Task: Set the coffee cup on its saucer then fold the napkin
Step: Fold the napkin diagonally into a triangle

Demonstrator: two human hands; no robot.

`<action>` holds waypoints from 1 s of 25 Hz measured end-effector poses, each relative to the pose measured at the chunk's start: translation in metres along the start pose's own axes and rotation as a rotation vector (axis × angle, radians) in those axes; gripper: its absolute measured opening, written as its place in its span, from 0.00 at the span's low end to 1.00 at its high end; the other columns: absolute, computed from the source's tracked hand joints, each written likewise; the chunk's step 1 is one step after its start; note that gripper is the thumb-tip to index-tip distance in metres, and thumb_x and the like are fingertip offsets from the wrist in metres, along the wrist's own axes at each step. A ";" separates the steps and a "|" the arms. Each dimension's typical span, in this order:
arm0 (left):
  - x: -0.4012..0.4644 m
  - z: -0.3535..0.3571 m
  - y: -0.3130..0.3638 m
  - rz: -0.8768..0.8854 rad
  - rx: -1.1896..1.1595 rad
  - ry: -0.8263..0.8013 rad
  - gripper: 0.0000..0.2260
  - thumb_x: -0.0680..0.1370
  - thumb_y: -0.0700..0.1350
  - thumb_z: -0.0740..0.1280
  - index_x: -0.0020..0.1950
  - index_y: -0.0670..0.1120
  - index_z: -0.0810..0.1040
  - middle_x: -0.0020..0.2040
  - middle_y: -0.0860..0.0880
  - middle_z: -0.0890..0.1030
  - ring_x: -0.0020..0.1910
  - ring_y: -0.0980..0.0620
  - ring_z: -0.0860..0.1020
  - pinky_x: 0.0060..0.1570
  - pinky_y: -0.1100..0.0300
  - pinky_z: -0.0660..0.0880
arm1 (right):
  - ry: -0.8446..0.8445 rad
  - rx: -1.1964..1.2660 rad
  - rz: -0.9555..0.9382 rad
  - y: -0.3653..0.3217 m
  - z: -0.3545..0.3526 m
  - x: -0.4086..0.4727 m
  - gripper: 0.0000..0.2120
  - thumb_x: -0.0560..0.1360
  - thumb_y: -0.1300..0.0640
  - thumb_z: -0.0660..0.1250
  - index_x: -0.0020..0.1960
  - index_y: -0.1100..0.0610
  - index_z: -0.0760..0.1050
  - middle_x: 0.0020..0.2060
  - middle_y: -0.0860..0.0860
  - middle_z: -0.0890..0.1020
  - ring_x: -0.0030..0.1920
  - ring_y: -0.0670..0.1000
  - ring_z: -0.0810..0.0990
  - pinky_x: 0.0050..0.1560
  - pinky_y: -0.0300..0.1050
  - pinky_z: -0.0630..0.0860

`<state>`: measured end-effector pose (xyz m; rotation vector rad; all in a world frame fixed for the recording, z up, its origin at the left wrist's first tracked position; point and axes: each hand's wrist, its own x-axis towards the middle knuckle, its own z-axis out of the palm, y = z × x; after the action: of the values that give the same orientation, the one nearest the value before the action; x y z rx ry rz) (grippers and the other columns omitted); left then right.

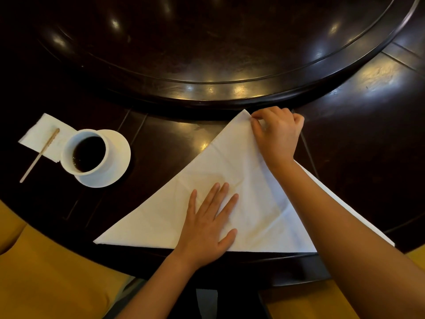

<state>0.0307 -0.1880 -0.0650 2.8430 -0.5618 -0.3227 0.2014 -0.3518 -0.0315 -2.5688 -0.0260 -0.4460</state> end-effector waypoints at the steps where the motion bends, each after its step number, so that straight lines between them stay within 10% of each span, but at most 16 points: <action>1: 0.002 0.000 0.001 -0.017 -0.001 0.007 0.30 0.76 0.59 0.54 0.76 0.52 0.52 0.77 0.47 0.52 0.76 0.48 0.48 0.69 0.41 0.42 | -0.019 -0.008 -0.007 0.000 0.002 0.004 0.08 0.76 0.56 0.64 0.49 0.57 0.81 0.44 0.55 0.83 0.48 0.55 0.76 0.58 0.49 0.61; 11: 0.012 0.006 0.007 -0.131 0.095 0.001 0.34 0.73 0.65 0.53 0.77 0.54 0.51 0.78 0.45 0.50 0.76 0.44 0.47 0.68 0.35 0.44 | -0.206 -0.103 -0.076 0.008 0.018 0.007 0.14 0.78 0.53 0.61 0.59 0.58 0.75 0.53 0.57 0.79 0.54 0.57 0.75 0.58 0.50 0.65; 16: 0.012 0.009 0.007 -0.138 0.092 0.017 0.35 0.74 0.65 0.52 0.77 0.51 0.49 0.78 0.44 0.50 0.76 0.44 0.47 0.68 0.34 0.46 | -0.408 -0.115 -0.277 -0.009 -0.031 -0.126 0.24 0.81 0.48 0.47 0.75 0.54 0.55 0.75 0.55 0.59 0.74 0.57 0.54 0.72 0.61 0.48; 25: 0.013 0.010 0.005 -0.151 0.156 0.011 0.36 0.74 0.66 0.50 0.77 0.51 0.48 0.78 0.44 0.50 0.76 0.44 0.48 0.68 0.34 0.48 | -0.596 -0.400 -0.162 0.076 -0.070 -0.177 0.29 0.78 0.40 0.43 0.76 0.49 0.47 0.76 0.51 0.52 0.75 0.52 0.47 0.72 0.58 0.46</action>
<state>0.0382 -0.1998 -0.0751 3.0436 -0.3856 -0.3006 0.0201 -0.4407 -0.0693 -3.0118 -0.3936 0.3055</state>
